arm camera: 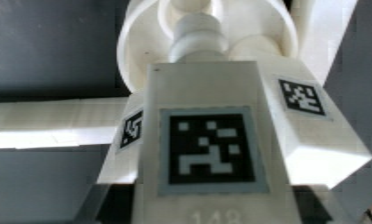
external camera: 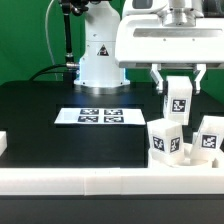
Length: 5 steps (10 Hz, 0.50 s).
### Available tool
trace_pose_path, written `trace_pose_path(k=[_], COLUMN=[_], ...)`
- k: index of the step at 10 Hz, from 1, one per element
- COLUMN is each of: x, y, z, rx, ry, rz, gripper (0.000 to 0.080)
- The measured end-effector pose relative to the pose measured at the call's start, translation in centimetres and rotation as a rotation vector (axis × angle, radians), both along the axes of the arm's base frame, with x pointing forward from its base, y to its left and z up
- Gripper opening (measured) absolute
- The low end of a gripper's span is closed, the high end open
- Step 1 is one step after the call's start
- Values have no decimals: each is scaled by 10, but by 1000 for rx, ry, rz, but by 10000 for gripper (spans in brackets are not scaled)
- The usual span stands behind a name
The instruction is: Assemble stool
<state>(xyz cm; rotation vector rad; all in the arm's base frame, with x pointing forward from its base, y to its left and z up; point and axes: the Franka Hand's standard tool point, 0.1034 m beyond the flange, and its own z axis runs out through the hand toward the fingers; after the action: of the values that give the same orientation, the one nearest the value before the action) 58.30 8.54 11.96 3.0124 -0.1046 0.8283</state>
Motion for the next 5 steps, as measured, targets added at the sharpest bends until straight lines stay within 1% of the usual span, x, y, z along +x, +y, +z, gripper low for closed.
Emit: trace_pose_path(k=[3,4,5], x=[0,-1,-2], y=[-2,-2,-1], z=[-2,-7,-8], rx=[-6,-18,-19], ry=[0,-2,1], rz=[2,16,18], gripper=[337,337,337])
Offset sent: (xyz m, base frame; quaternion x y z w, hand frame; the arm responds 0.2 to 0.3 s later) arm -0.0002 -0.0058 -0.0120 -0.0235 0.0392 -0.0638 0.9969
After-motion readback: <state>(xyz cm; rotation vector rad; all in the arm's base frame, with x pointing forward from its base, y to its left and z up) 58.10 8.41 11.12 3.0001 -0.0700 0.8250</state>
